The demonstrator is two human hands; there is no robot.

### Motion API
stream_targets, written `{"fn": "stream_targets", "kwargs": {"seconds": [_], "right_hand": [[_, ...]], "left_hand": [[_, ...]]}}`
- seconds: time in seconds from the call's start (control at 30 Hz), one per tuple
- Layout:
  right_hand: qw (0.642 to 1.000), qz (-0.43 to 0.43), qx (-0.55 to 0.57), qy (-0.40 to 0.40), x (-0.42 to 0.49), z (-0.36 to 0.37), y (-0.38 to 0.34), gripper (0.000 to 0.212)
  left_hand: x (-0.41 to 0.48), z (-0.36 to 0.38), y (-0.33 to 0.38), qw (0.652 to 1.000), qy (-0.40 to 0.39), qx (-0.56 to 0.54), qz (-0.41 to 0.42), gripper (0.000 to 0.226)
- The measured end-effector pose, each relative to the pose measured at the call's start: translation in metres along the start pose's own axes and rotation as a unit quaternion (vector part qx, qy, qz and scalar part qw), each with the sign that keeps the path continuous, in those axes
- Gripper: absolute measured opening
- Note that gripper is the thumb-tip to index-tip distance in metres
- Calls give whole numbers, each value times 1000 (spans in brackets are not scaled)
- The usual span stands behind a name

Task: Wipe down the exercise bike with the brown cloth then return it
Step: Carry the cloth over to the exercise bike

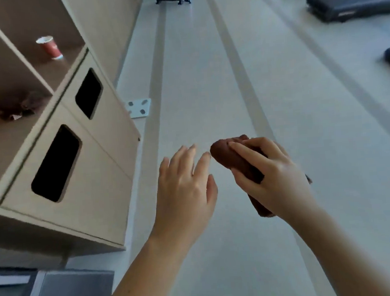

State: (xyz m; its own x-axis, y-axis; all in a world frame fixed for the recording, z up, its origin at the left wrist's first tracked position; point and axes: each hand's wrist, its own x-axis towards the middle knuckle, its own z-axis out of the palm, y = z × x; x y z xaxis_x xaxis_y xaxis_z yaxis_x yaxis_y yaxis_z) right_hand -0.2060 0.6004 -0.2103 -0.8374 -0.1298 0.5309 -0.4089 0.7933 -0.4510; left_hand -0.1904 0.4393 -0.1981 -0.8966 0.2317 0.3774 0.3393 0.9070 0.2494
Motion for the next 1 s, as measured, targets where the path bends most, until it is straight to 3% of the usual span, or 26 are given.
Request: {"fn": "stream_targets", "kwargs": {"seconds": [0.2, 0.37, 1.0], "right_hand": [[987, 127, -74, 57, -43, -72, 72, 35], [957, 229, -145, 102, -75, -119, 111, 35], [768, 485, -304, 287, -89, -231, 272, 38]], "left_hand": [[35, 50, 90, 989, -50, -60, 124, 32], [63, 81, 155, 966, -62, -111, 227, 30], [211, 213, 385, 811, -143, -252, 509, 38]]}}
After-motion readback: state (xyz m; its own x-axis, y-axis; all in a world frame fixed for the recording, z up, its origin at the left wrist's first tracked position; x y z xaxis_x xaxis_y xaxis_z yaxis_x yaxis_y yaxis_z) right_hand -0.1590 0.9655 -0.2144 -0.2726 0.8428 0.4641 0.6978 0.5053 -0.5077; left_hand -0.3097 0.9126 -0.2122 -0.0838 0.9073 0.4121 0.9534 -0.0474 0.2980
